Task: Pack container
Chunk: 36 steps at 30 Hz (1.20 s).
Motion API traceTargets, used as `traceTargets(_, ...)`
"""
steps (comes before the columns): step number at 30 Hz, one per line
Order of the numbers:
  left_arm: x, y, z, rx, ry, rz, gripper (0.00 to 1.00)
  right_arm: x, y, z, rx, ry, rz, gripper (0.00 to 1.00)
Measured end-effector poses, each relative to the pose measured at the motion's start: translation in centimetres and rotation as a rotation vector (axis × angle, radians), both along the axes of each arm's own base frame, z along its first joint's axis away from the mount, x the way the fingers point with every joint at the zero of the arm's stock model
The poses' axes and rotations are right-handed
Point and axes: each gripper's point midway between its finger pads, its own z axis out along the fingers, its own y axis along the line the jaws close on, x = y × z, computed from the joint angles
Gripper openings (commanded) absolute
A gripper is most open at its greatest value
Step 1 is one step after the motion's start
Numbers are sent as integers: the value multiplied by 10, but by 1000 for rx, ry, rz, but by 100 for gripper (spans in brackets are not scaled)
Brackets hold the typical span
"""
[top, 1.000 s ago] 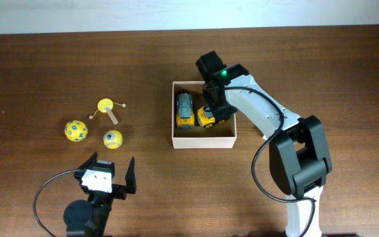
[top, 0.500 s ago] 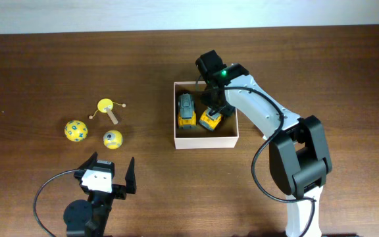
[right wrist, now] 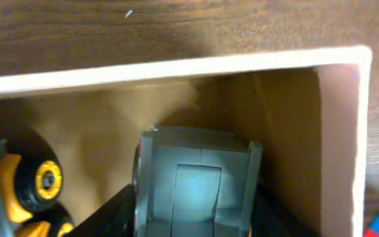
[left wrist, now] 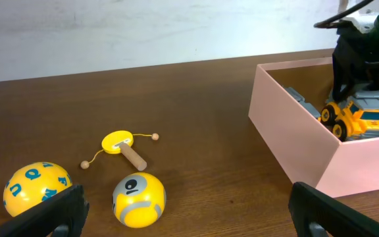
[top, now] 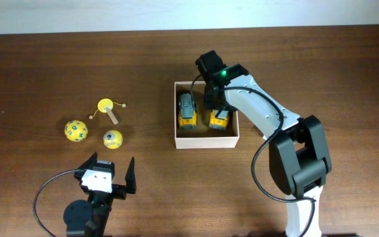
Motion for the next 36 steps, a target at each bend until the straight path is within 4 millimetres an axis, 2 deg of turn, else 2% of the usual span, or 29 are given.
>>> traceTargets(4, 0, 0, 0, 0, 0, 0, 99, 2, -2, 0, -38, -1, 79, 52)
traceTargets(6, 0, 0, 0, 0, 0, 0, 99, 4, -2, 0, -47, -5, 103, 74)
traceTargets(8, 0, 0, 0, 0, 0, 0, 99, 5, -2, 0, -56, -9, 124, 88)
traceTargets(9, 0, 0, 0, 0, 0, 0, 99, 5, -2, 0, -62, -9, 133, 92)
traceTargets(12, 0, 0, 0, 0, 0, 0, 99, 7, -3, 1, -75, -12, 163, 98)
traceTargets(22, 0, 0, 0, 0, 0, 0, 99, 10, -2, 1, -86, -19, 203, 97)
traceTargets(27, 0, 0, 0, 0, 0, 0, 99, 12, 0, 4, -85, -25, 217, 79)
traceTargets(30, 0, 0, 0, 0, 0, 0, 99, 12, 2, 5, -75, -25, 221, 73)
traceTargets(36, 0, 0, 0, 0, 0, 0, 99, 10, 4, 4, -62, -16, 224, 72)
